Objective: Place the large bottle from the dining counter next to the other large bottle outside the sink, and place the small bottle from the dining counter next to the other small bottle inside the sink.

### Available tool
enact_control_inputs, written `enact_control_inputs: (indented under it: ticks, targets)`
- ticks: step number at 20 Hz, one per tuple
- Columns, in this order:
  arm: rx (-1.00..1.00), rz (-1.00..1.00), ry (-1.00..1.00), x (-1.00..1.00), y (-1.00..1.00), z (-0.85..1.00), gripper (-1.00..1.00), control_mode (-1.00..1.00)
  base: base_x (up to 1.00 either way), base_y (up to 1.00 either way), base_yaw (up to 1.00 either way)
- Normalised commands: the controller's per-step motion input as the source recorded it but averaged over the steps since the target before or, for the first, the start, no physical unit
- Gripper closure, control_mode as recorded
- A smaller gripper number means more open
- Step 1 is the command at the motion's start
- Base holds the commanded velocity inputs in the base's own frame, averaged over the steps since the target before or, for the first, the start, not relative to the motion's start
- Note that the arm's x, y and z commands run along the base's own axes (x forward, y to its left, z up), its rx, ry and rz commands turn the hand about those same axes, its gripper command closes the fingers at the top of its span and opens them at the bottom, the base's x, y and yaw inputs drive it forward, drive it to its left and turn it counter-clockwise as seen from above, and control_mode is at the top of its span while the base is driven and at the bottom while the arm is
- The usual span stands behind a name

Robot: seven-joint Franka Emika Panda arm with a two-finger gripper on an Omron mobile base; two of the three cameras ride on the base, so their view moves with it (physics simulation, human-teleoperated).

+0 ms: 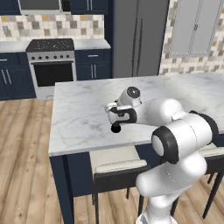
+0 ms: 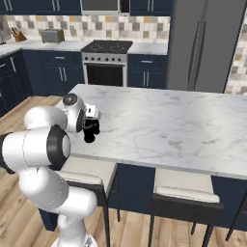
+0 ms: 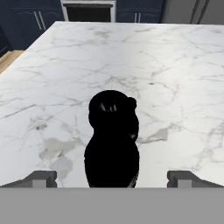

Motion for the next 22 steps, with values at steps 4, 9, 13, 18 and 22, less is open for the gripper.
enact_control_inputs:
  ticks: [4, 9, 13, 18, 22]
  targets:
    - [0.0, 0.0, 0.0, 0.23, 0.02, -0.1, -1.0, -1.0, 0.0, 0.0, 0.0]
    - [0.0, 0.0, 0.0, 0.19, 0.03, -0.08, -1.0, -1.0, 0.0, 0.0, 0.0]
    - [0.0, 0.0, 0.0, 0.14, 0.04, -0.07, -1.0, -1.0, 0.0, 0.0, 0.0]
    - [0.0, 0.0, 0.0, 0.12, 0.06, -0.06, -1.0, -1.0, 0.0, 0.0, 0.0]
    - [0.0, 0.0, 0.0, 0.21, 0.09, -0.11, 1.0, -1.0, 0.0, 0.0, 0.0]
